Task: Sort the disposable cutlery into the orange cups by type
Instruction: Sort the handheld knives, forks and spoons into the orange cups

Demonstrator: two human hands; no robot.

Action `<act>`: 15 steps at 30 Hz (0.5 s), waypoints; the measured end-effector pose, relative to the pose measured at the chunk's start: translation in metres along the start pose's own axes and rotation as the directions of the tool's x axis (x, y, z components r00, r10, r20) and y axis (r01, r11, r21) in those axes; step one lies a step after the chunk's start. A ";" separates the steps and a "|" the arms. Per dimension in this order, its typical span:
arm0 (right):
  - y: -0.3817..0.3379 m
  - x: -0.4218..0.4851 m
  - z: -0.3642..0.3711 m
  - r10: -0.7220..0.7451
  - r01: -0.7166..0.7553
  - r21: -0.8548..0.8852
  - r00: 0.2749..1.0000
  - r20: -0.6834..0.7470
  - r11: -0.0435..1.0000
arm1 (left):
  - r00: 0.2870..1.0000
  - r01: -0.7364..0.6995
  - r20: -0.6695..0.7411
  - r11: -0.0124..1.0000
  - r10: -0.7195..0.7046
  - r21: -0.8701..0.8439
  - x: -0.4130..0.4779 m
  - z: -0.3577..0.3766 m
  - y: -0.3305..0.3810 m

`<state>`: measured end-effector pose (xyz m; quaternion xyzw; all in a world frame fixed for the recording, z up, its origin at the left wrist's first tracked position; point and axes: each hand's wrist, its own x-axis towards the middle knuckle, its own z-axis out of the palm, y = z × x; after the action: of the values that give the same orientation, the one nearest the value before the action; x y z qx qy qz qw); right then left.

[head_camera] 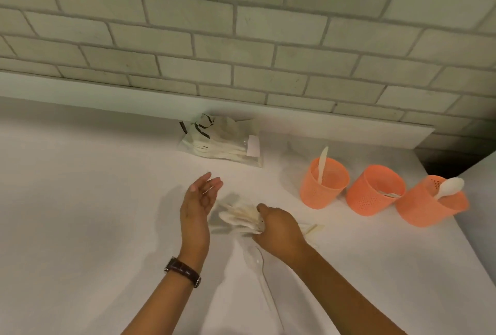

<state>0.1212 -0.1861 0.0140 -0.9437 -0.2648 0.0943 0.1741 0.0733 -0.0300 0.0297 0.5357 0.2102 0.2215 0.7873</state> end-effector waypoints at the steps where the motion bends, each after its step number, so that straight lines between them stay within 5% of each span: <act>1: 0.004 -0.006 -0.008 0.046 -0.041 0.076 0.997 -0.061 0.996 | 0.997 -0.078 0.017 0.996 0.077 0.036 -0.002 0.004 0.004; 3: 0.011 -0.017 -0.028 0.200 -0.134 0.325 0.963 -0.180 0.936 | 0.988 -0.157 0.042 0.972 0.152 0.174 -0.009 0.010 0.008; 5: 0.018 -0.030 -0.050 0.389 -0.173 0.604 0.887 -0.247 0.778 | 0.991 -0.118 0.109 0.902 0.080 0.415 -0.019 0.012 0.006; 7: 0.026 -0.041 -0.068 0.506 -0.131 0.774 0.821 -0.266 0.620 | 0.944 -0.070 0.262 0.651 -0.203 0.756 -0.030 0.015 0.003; 9: 0.036 -0.052 -0.077 0.569 -0.103 0.840 0.778 -0.266 0.533 | 0.799 -0.138 0.266 0.267 -0.540 0.954 -0.045 0.016 -0.005; 11: 0.045 -0.062 -0.082 0.621 -0.083 0.889 0.744 -0.245 0.450 | 0.714 -0.285 0.237 0.034 -0.659 0.958 -0.061 0.018 -0.017; 15: 0.063 -0.081 -0.079 0.704 -0.107 0.951 0.698 -0.135 0.289 | 0.739 -0.443 0.325 -0.063 -0.590 0.894 -0.078 0.019 -0.046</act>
<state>0.1037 -0.3021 0.0700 -0.7152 0.1540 -0.0058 0.6817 0.0269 -0.1040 0.0009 0.9507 0.0376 -0.2630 0.1601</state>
